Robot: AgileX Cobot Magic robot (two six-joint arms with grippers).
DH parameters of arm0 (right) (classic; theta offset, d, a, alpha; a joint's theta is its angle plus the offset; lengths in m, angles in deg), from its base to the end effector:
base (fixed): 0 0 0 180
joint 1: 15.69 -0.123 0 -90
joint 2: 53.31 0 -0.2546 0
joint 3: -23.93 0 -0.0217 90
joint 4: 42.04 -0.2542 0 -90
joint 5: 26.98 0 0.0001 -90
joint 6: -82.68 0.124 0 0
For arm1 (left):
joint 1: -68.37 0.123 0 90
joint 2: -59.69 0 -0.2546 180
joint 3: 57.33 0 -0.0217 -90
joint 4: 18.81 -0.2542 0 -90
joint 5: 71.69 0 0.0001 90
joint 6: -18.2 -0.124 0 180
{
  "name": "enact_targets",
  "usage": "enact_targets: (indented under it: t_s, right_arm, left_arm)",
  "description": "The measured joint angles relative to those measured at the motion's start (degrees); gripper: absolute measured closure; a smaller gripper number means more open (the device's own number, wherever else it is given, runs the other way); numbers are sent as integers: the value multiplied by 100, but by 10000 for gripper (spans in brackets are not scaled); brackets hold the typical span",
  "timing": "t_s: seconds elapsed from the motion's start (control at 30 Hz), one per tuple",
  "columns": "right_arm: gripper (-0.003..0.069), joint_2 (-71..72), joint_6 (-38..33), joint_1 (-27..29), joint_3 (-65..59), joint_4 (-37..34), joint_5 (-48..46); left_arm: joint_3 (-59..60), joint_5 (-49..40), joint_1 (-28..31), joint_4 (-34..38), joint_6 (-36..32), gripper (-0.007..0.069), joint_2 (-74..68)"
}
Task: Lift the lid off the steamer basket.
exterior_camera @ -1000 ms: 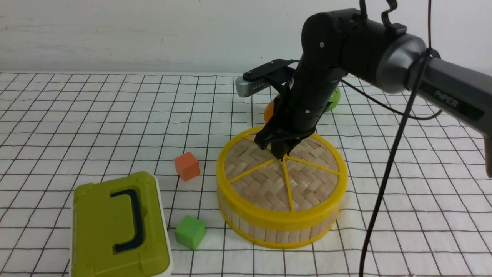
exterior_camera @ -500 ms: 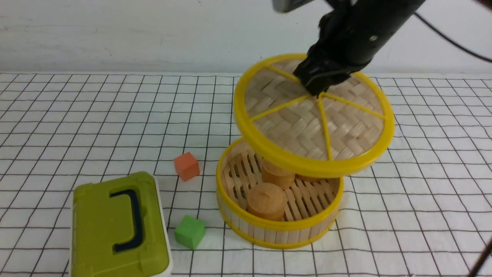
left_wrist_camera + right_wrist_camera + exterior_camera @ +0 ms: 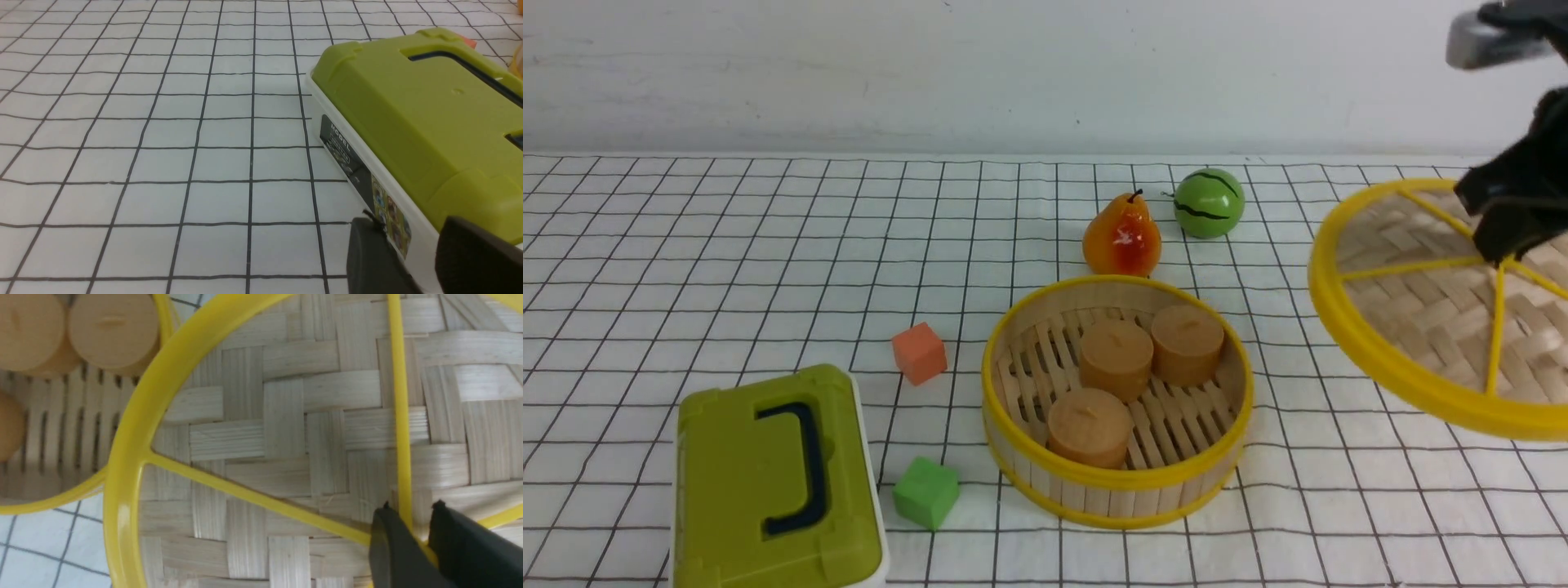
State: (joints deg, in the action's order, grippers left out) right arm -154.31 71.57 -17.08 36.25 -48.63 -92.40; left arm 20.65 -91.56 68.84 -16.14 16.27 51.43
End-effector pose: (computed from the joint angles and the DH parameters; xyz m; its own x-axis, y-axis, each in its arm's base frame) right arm 0.3559 0.0216 0.2896 -0.8785 -0.1659 -0.4480 -0.1998 0.9794 0.0289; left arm 0.1194 -0.0010 0.1634 -0.2772 -0.0124 -0.9607 0.0042 0.9999 -0.0141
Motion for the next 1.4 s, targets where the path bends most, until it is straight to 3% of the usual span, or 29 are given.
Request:
enact_targets:
  t_s: [0.37, 0.77, 0.93, 1.13, 1.27, 1.4]
  right_arm:
    - [554, -870, 0, 191, -793, -208, 1496]
    - [552, -1817, 1, 191, -794, -229, 1799]
    - [443, -1798, 6, 191, -788, -377, 1819]
    - [330, -1085, 6, 191, -788, -621, 1418]
    - [333, -121, -4, 191, -815, -793, 1129]
    - [382, 1080, -4, 191, -1140, -829, 1200]
  left_arm:
    - [0, 0, 0, 0, 0, 385, 0]
    - [0, 0, 0, 0, 0, 386, 0]
    - [0, 0, 0, 0, 0, 385, 0]
    - [0, 0, 0, 0, 0, 385, 0]
    - [0, 0, 0, 0, 0, 385, 0]
    - [0, 0, 0, 0, 0, 385, 0]
